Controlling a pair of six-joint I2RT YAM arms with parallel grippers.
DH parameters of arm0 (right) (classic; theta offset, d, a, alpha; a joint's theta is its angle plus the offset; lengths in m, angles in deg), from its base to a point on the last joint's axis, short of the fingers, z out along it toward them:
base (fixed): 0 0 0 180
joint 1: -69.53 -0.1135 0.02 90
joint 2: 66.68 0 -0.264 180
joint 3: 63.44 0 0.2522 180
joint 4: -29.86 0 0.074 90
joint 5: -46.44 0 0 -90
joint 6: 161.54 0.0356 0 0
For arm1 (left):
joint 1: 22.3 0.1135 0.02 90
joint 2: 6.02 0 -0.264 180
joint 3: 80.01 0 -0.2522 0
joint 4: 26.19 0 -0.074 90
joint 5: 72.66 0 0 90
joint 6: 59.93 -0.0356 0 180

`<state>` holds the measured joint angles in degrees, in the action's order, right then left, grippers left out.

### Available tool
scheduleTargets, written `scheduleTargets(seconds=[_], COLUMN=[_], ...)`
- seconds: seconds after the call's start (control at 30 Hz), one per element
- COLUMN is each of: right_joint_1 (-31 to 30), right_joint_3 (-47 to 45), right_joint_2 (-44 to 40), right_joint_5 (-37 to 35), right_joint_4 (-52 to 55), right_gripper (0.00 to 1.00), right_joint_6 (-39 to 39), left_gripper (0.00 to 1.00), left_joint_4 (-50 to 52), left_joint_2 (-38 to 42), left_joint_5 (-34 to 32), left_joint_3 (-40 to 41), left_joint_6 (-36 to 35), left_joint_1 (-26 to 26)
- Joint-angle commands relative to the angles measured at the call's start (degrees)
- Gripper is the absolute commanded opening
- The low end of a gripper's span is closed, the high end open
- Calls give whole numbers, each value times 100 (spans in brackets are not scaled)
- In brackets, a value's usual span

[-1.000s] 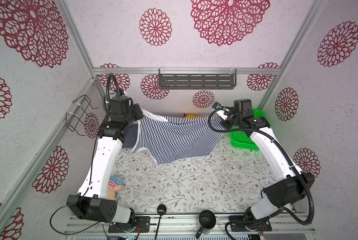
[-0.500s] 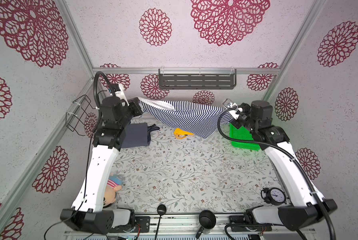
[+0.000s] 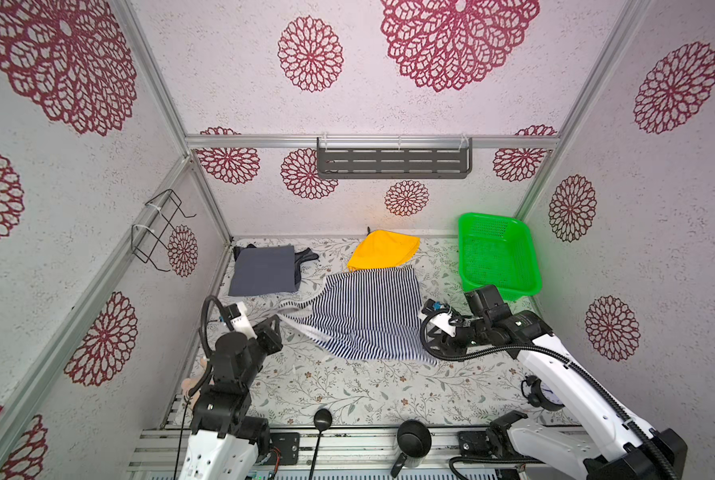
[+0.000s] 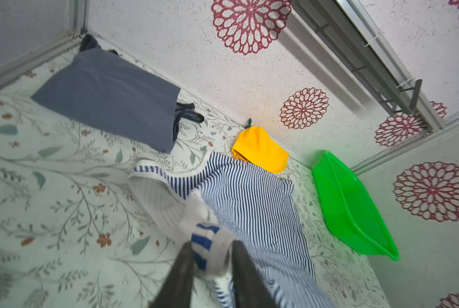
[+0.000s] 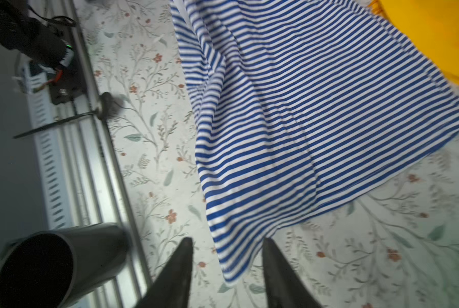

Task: Fold and stack tank tops
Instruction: Smooth out the tank top at the center of the table.

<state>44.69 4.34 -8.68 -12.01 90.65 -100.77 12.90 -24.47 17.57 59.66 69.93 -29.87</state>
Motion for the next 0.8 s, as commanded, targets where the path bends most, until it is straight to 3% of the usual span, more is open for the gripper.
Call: scheduleTargets(seconds=[0.0, 0.07, 0.13, 0.23, 0.3, 0.37, 0.43, 0.53, 0.67, 0.77], right_joint_1=[22, 72, 168, 181, 163, 72, -111, -365, -478, -558], right_joint_3=[255, 267, 309, 648, 617, 322, -140, -776, -1089, -1096], right_joint_2=[-905, -1175, -1070, -198, 332, 710, 775, 898, 1532, 1959], right_joint_5=[863, 304, -657, -1856, -2748, -3398, -3383, -3160, -3383, -3266], right_joint_4=[-212, -553, -710, -322, -302, -383, -821, -1667, -2250, -2614], right_gripper=[77, 90, 98, 89, 76, 70, 62, 49, 35, 31], right_joint_6=[490, 837, 1385, 2439, 3617, 4760, 5454, 6256, 6356, 6334], left_gripper=[75, 83, 80, 79, 78, 77, 75, 69, 66, 63], left_joint_4=[578, 784, 1159, 1444, 1470, 1293, 925, 449, -459, -1203], left_joint_2=[1179, 1749, 1771, 992, 39, -1119, -2017, -2812, -3422, -3932], left_joint_5=[-428, -1054, -1589, -1718, -1478, -1078, -902, -1620, -1846, -1914], left_joint_3=[90, 56, -123, -352, -518, -671, -775, -867, -698, -620], left_joint_6=[484, 510, 510, 636, 750, 890, 932, 954, 904, 776], left_joint_1=[-136, -237, -236, -236, -236, -288, -530, -1208, -1308, -1267])
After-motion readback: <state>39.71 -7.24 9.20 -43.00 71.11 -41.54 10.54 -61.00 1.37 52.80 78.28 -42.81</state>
